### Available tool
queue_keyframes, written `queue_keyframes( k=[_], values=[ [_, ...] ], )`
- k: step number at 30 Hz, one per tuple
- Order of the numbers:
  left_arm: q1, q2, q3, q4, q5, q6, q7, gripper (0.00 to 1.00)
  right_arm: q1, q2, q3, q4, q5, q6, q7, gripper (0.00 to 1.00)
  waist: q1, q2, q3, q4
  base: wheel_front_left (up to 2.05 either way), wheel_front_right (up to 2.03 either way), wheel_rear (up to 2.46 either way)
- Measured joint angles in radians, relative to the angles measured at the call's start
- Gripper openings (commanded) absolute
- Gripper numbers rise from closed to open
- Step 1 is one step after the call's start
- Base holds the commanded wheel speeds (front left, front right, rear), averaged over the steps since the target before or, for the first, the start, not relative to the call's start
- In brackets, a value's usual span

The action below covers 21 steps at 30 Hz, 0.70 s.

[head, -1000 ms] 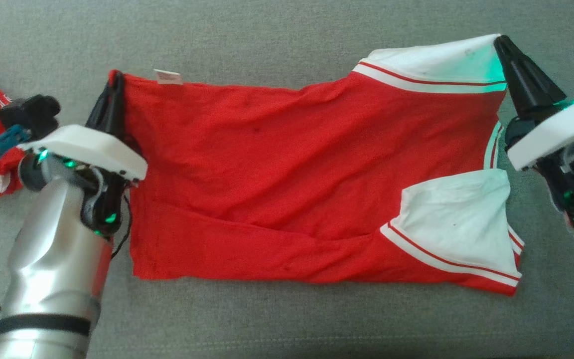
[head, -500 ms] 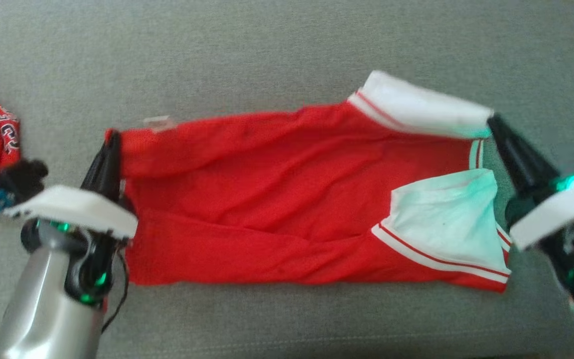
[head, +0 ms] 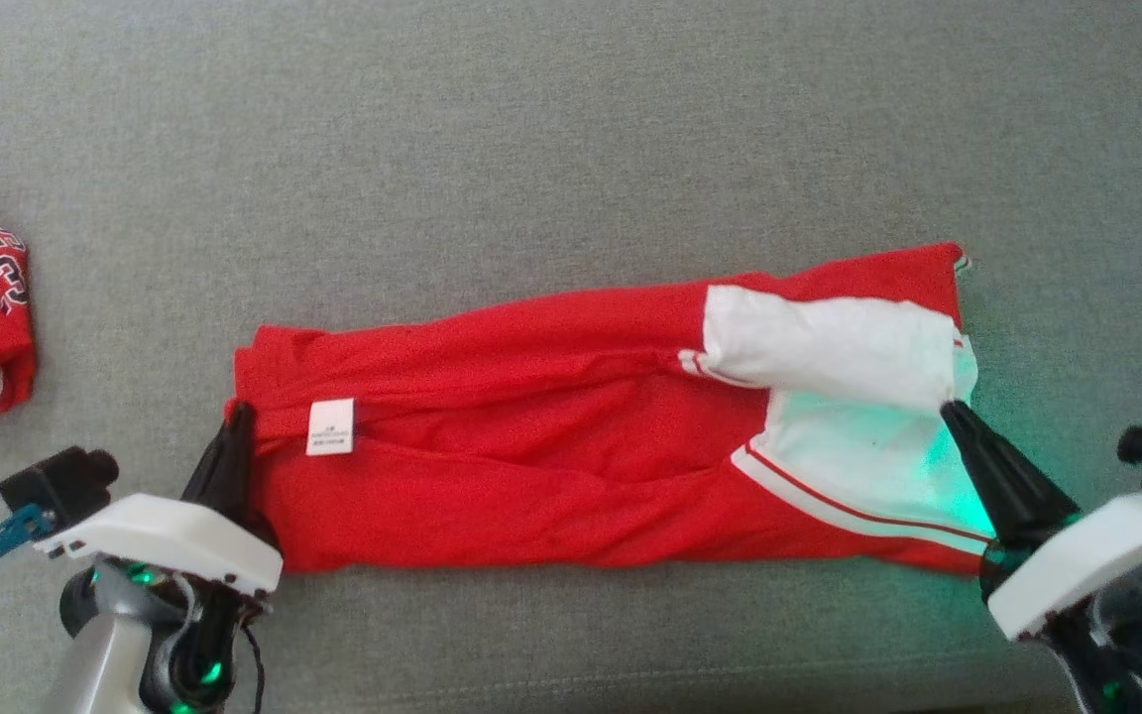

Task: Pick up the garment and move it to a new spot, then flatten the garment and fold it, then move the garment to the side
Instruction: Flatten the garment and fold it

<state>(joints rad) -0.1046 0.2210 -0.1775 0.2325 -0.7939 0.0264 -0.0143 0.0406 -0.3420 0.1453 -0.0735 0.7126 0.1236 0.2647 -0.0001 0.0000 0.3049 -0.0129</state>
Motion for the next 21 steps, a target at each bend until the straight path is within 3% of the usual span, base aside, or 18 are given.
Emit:
queue_keyframes(
  k=[2, 3, 4, 5, 6, 14, 21],
  values=[
    [0.0, 0.0, -0.004, 0.013, 0.001, 0.0, -0.008, 0.0, 0.026, 0.019, -0.022, -0.004, -0.019, 0.0, 0.009, 0.0, 0.0, 0.0, -0.002, 0.0, 0.0, 0.0, 0.0],
    [0.0, -0.002, -0.003, 0.02, 0.001, 0.0, -0.016, 0.31, 0.041, 0.029, -0.034, -0.006, -0.03, 0.0, 0.012, 0.0, 0.0, 0.0, -0.003, 0.001, 0.0, 0.0, 0.0],
    [0.0, -0.002, -0.005, 0.03, 0.004, 0.002, -0.02, 1.0, 0.054, 0.039, -0.045, -0.007, -0.037, 0.0, 0.024, 0.32, 0.0, 0.0, -0.006, 0.001, 0.0, 0.0, 0.0],
    [0.001, -0.002, -0.006, 0.038, 0.019, 0.01, -0.031, 1.0, 0.065, 0.048, -0.052, -0.011, -0.043, 0.0, 0.03, 0.78, 0.0, 0.0, -0.008, 0.0, 0.0, 0.0, 0.0],
    [0.001, -0.002, -0.004, 0.041, 0.028, 0.014, -0.047, 1.0, 0.078, 0.056, -0.058, -0.013, -0.051, 0.0, 0.031, 1.0, 0.0, 0.0, -0.01, 0.0, 0.0, 0.0, 0.0],
    [0.002, -0.002, -0.005, 0.043, 0.109, 0.056, -0.161, 1.0, 0.115, 0.113, -0.1, -0.075, -0.139, 0.0, -0.006, 1.0, 0.0, 0.0, -0.031, -0.001, 0.0, 0.0, 0.0],
    [0.028, 0.002, -0.008, -0.102, 0.274, 0.136, -0.229, 1.0, 0.085, 0.158, -0.155, -0.16, -0.306, 0.0, -0.112, 1.0, 0.0, 0.0, -0.06, -0.005, 0.0, 0.0, 0.0]
  ],
)
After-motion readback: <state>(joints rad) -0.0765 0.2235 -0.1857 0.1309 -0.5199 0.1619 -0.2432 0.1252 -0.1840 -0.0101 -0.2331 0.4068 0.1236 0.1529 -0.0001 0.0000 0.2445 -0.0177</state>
